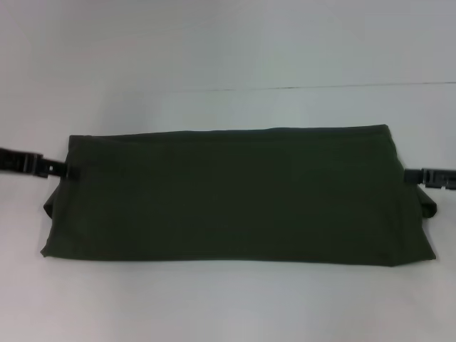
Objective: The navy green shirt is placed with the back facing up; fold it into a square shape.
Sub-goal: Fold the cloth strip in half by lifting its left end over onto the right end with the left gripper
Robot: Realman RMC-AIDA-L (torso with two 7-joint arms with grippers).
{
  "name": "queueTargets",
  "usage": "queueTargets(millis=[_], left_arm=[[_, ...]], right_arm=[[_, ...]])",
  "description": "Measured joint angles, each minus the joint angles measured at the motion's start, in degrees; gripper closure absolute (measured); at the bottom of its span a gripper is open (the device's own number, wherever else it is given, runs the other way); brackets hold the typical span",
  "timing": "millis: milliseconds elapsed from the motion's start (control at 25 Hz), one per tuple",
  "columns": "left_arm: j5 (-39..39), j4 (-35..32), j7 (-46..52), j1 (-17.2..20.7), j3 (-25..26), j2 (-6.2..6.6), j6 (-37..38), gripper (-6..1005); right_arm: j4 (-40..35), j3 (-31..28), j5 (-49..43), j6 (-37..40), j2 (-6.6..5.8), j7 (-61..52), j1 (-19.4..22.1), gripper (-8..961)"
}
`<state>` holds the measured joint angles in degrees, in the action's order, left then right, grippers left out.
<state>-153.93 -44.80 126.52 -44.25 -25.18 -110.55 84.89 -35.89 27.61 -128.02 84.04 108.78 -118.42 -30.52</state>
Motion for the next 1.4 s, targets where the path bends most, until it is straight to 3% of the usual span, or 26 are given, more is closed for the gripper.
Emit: queueTargets(millis=[120, 280, 520, 760, 1000, 1240, 1400], left_arm=[[2.54, -0.15, -0.45, -0.13, 0.2, 0.38, -0.03, 255], [4.8, 0.09, -1.0, -0.67, 0.27, 0.54, -0.33, 107], [13.47, 0.1, -3.43, 0.25, 0.94, 0.29, -1.46, 92], [17.12, 0.52, -5.0, 1.0, 0.36, -0.07, -4.25, 82], [11.21, 0.19, -2.17, 0.38, 0.23, 0.4, -4.45, 82], [5.6, -0.17, -0.17, -0.89, -0.47, 0.85, -4.46, 82], [8.22, 0.03, -2.67, -0.22, -0.19, -0.38, -6.21, 82]], right_arm=[[-0.79, -1.26, 0.55, 1.73, -0.45, 0.01, -1.02, 67], [-2.78, -1.5, 2.85, 3.11, -0.58, -0.3, -1.62, 67], [-3.05, -1.62, 10.2, 1.48, -0.1, 4.04, -1.43, 66], [-1.22, -2.04, 16.44, -0.25, 2.13, 14.0, -0.76, 66], [0.68, -2.1, 16.91, 0.08, 3.68, 21.57, -0.57, 66], [1.89, -1.78, 16.77, 0.75, 6.04, 29.71, -0.5, 66], [2.74, -1.8, 16.85, -0.49, 6.85, 35.04, -0.7, 67]])
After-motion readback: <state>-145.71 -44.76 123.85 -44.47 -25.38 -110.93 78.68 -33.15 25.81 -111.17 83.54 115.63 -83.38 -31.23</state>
